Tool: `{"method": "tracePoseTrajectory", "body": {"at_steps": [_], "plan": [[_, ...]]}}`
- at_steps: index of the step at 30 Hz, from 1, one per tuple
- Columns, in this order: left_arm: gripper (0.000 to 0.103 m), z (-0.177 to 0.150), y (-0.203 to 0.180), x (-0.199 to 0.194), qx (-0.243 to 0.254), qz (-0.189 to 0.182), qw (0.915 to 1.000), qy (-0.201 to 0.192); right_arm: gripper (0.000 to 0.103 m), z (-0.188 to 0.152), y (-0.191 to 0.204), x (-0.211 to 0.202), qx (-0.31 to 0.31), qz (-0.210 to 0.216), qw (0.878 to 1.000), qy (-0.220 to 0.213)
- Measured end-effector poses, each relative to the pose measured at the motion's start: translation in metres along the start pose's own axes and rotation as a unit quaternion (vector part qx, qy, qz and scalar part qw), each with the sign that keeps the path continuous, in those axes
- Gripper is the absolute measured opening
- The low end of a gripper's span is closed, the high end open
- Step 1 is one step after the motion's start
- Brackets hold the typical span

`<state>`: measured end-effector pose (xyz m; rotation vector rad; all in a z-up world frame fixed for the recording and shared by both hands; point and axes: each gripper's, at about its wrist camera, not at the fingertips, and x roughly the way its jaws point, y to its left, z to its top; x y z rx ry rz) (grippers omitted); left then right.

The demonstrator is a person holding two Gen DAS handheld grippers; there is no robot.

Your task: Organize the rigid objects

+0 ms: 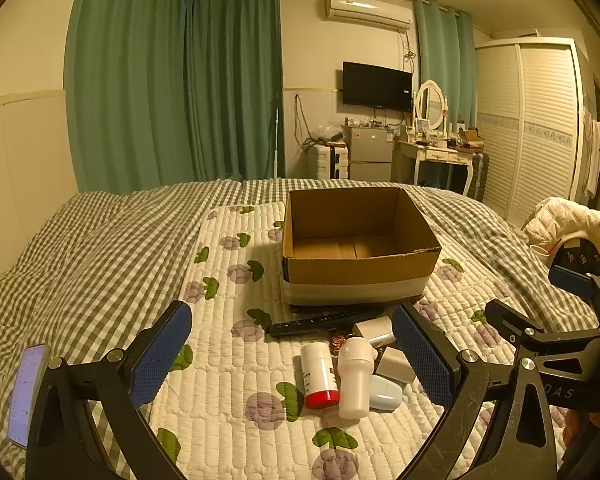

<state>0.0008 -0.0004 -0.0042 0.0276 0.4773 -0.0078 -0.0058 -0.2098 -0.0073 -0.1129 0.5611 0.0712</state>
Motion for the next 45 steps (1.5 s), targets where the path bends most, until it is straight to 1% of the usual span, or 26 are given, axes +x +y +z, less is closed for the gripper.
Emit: {"method": "tracePoseTrajectory", "body": {"at_steps": [45], "plan": [[0.102, -0.0042, -0.0006, 0.0014, -0.006, -0.002, 1.0, 0.005, 0.103, -0.001, 0.006, 0.0022, -0.009, 0.002, 1.0, 0.007]]}}
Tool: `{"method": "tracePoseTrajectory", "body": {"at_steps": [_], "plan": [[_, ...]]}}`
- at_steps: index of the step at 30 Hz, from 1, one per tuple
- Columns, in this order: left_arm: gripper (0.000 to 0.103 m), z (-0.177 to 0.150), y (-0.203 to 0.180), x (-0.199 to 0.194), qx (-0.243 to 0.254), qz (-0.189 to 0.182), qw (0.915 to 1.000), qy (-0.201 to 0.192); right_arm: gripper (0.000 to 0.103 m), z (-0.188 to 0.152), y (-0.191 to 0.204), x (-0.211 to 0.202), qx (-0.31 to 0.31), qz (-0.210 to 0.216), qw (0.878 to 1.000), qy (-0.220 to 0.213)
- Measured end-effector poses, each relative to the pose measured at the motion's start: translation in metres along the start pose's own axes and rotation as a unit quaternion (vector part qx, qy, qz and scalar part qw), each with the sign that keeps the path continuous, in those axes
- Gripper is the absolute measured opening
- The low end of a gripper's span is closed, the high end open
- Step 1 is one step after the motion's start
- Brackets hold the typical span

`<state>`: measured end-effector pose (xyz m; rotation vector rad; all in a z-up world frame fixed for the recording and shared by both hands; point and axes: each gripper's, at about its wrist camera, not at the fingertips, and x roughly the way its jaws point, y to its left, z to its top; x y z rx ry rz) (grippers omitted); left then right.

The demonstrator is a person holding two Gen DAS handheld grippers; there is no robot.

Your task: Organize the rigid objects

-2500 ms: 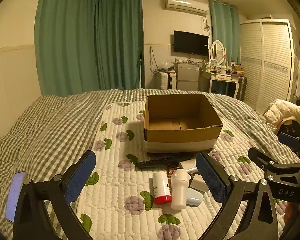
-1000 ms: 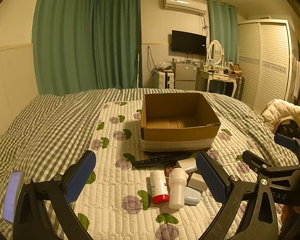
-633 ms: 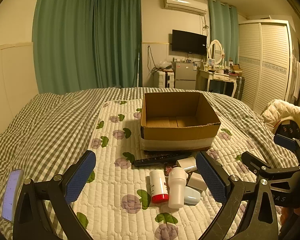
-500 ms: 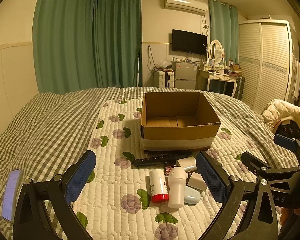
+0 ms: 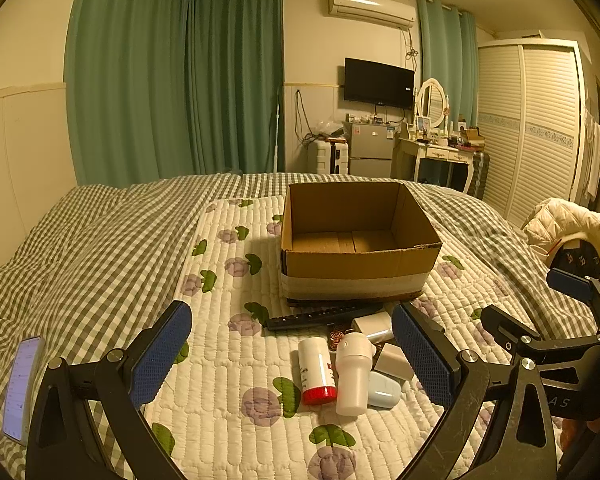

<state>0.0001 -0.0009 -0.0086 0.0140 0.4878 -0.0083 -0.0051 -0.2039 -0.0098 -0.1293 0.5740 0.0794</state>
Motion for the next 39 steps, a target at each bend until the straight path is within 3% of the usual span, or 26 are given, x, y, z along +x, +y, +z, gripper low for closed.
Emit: {"method": "tracePoseTrajectory", "body": {"at_steps": [16, 25, 31, 39], "plan": [[0.102, -0.003, 0.001, 0.004, 0.002, 0.009, 0.9999, 0.01, 0.103, 0.0, 0.001, 0.001, -0.004, -0.001, 1.0, 0.003], [0.101, -0.025, 0.016, 0.046, -0.002, 0.039, 0.9962, 0.078, 0.103, -0.01, 0.001, 0.039, 0.0, 0.004, 0.998, 0.057], [0.1, -0.048, 0.009, 0.084, 0.008, 0.025, 0.9905, 0.135, 0.103, -0.022, 0.005, 0.069, 0.001, 0.009, 0.996, 0.093], [0.1, -0.063, -0.006, 0.129, 0.04, 0.03, 0.983, 0.177, 0.103, -0.027, 0.007, 0.098, 0.027, 0.008, 0.992, 0.121]]}}
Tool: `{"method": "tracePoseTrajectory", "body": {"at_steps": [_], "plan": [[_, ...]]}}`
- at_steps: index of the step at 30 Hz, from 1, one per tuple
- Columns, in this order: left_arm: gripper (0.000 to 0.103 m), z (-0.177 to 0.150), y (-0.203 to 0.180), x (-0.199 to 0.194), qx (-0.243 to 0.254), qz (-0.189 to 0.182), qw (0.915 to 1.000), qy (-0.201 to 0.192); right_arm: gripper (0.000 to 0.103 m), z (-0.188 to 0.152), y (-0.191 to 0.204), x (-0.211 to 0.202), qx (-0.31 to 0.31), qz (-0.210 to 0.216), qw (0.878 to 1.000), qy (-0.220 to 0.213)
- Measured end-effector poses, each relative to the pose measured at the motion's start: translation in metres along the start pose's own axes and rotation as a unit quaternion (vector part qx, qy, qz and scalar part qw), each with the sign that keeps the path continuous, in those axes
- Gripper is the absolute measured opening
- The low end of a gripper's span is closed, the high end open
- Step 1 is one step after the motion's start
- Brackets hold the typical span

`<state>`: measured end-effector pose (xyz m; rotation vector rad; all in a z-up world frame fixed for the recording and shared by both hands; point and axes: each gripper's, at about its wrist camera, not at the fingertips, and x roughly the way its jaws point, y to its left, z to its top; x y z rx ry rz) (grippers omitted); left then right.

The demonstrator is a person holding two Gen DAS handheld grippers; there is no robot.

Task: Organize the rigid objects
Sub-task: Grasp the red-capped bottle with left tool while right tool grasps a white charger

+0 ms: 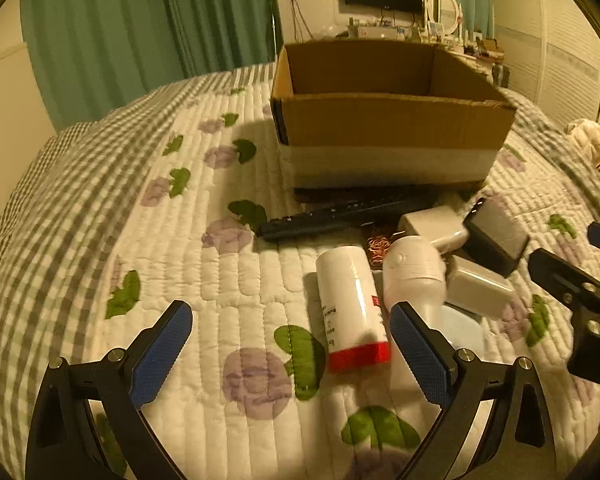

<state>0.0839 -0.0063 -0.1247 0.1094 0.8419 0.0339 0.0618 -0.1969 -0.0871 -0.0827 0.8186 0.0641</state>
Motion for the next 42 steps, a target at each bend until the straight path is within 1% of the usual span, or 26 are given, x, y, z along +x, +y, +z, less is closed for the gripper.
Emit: {"method": "tracePoseTrajectory", "body": {"at_steps": [2, 4, 5, 6, 7, 9, 11, 13, 14, 16, 17, 19, 21, 22, 24, 27, 28, 29, 30, 31, 33, 36, 38, 39, 40, 42], "plan": [[0.099, 0.0, -0.002, 0.011, -0.002, -0.003, 0.9999, 0.01, 0.103, 0.0, 0.003, 0.003, -0.007, -0.009, 1.0, 0.001], [0.093, -0.001, -0.006, 0.021, 0.004, -0.007, 0.9998, 0.018, 0.103, -0.001, 0.007, 0.007, -0.014, -0.011, 1.0, 0.007], [0.09, -0.001, -0.007, 0.025, 0.004, -0.016, 0.9997, 0.021, 0.103, -0.002, 0.009, 0.01, -0.016, -0.011, 1.0, 0.01], [0.081, -0.001, -0.007, 0.03, -0.005, -0.029, 0.9992, 0.025, 0.103, -0.003, 0.01, 0.012, -0.019, -0.011, 1.0, 0.014], [0.073, 0.0, -0.007, 0.032, -0.01, -0.033, 0.999, 0.028, 0.103, -0.004, 0.012, 0.014, -0.022, -0.012, 1.0, 0.018], [0.067, 0.001, -0.009, 0.039, -0.011, -0.03, 0.9986, 0.041, 0.103, -0.006, 0.015, 0.019, -0.028, -0.014, 0.999, 0.024], [0.061, -0.001, -0.012, 0.039, 0.0, -0.027, 0.9989, 0.039, 0.103, -0.008, 0.017, 0.021, -0.03, -0.015, 0.999, 0.027], [0.042, -0.004, -0.01, 0.032, 0.009, -0.022, 0.9992, 0.031, 0.103, -0.008, 0.019, 0.023, -0.03, -0.013, 0.999, 0.03], [0.041, -0.004, -0.007, 0.028, 0.008, -0.021, 0.9994, 0.027, 0.103, -0.008, 0.019, 0.023, -0.029, -0.013, 0.999, 0.031], [0.04, -0.004, 0.002, 0.022, -0.012, -0.049, 0.9984, 0.027, 0.102, -0.008, 0.019, 0.023, -0.023, -0.009, 0.999, 0.034], [0.04, -0.003, 0.004, 0.02, -0.016, -0.053, 0.9981, 0.026, 0.101, -0.008, 0.02, 0.023, -0.019, -0.005, 0.999, 0.036], [0.039, -0.003, 0.005, 0.012, -0.009, -0.047, 0.9987, 0.018, 0.099, -0.009, 0.022, 0.023, -0.017, 0.002, 0.999, 0.039], [0.038, -0.003, 0.005, 0.003, 0.0, -0.046, 0.9989, 0.01, 0.098, -0.01, 0.028, 0.024, -0.027, 0.004, 0.999, 0.041], [0.038, -0.003, 0.005, 0.001, 0.001, -0.046, 0.9989, 0.008, 0.097, -0.01, 0.031, 0.024, -0.036, 0.004, 0.998, 0.042], [0.038, 0.0, 0.008, -0.004, 0.0, -0.046, 0.9989, 0.001, 0.092, -0.011, 0.038, 0.026, -0.049, 0.012, 0.998, 0.047], [0.038, 0.003, 0.014, -0.01, -0.005, -0.043, 0.999, -0.006, 0.09, -0.011, 0.046, 0.03, -0.064, 0.022, 0.997, 0.046], [0.037, 0.004, 0.016, -0.011, -0.008, -0.041, 0.9991, -0.008, 0.089, -0.01, 0.05, 0.033, -0.071, 0.018, 0.996, 0.047], [0.037, 0.005, 0.018, -0.009, -0.009, -0.04, 0.9991, -0.01, 0.085, -0.01, 0.053, 0.036, -0.08, 0.016, 0.995, 0.05], [0.037, 0.006, 0.021, -0.009, -0.01, -0.039, 0.9991, -0.011, 0.077, -0.01, 0.057, 0.041, -0.088, 0.018, 0.994, 0.055], [0.037, 0.006, 0.023, -0.009, -0.013, -0.039, 0.9991, -0.011, 0.075, -0.01, 0.06, 0.045, -0.094, 0.017, 0.994, 0.06], [0.037, 0.006, 0.026, -0.007, -0.018, -0.04, 0.999, -0.01, 0.075, -0.01, 0.067, 0.049, -0.111, 0.004, 0.992, 0.054], [0.037, 0.006, 0.027, -0.007, -0.019, -0.04, 0.999, -0.01, 0.075, -0.009, 0.076, 0.057, -0.136, -0.001, 0.989, 0.056], [0.037, 0.006, 0.026, -0.007, -0.015, -0.037, 0.9991, -0.011, 0.074, -0.014, 0.085, 0.063, -0.168, -0.021, 0.984, 0.056], [0.037, 0.006, 0.025, -0.006, -0.015, -0.037, 0.9992, -0.01, 0.064, -0.017, 0.09, 0.065, -0.186, -0.035, 0.98, 0.054], [0.037, 0.006, 0.025, -0.006, -0.014, -0.037, 0.9992, -0.011, 0.057, -0.02, 0.093, 0.065, -0.201, -0.049, 0.977, 0.05], [0.037, 0.006, 0.025, -0.007, -0.017, -0.039, 0.9991, -0.01, 0.047, -0.023, 0.094, 0.062, -0.207, -0.051, 0.976, 0.042]]}}
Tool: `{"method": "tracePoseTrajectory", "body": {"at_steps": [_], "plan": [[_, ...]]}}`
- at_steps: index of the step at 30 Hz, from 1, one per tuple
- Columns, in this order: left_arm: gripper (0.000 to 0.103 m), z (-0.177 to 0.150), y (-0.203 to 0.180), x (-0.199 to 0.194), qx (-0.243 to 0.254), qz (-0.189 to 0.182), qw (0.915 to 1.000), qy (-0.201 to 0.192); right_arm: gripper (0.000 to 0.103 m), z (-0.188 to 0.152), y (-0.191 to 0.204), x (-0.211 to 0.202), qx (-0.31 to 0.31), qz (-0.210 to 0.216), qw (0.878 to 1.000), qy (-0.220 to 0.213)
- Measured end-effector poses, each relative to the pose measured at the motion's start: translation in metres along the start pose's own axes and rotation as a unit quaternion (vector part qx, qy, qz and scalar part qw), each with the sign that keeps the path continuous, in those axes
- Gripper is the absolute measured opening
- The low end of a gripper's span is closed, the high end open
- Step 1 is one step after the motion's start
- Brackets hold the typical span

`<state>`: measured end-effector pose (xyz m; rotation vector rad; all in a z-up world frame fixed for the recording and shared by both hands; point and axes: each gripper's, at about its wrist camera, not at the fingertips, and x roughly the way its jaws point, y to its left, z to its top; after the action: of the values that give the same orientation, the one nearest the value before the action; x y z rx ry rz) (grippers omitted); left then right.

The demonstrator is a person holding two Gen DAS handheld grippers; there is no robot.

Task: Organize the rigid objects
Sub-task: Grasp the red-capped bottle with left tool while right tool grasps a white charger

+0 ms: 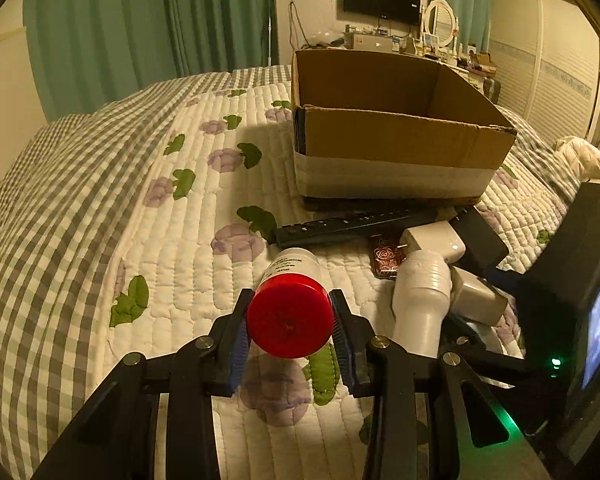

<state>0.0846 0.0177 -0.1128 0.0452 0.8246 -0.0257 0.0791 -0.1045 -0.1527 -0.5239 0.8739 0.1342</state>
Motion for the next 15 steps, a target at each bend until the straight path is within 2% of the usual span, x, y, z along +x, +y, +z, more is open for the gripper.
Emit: {"method": "tracePoseTrajectory", "body": {"at_steps": [6, 15], "plan": [[0.037, 0.004, 0.0, -0.006, -0.002, 0.001, 1.0, -0.004, 0.032, 0.001, -0.029, -0.019, 0.073, 0.027, 0.997, -0.027], [0.036, 0.024, -0.008, -0.033, 0.001, -0.007, 0.9995, -0.03, 0.029, 0.004, -0.083, -0.06, 0.172, 0.077, 0.98, -0.07]]}}
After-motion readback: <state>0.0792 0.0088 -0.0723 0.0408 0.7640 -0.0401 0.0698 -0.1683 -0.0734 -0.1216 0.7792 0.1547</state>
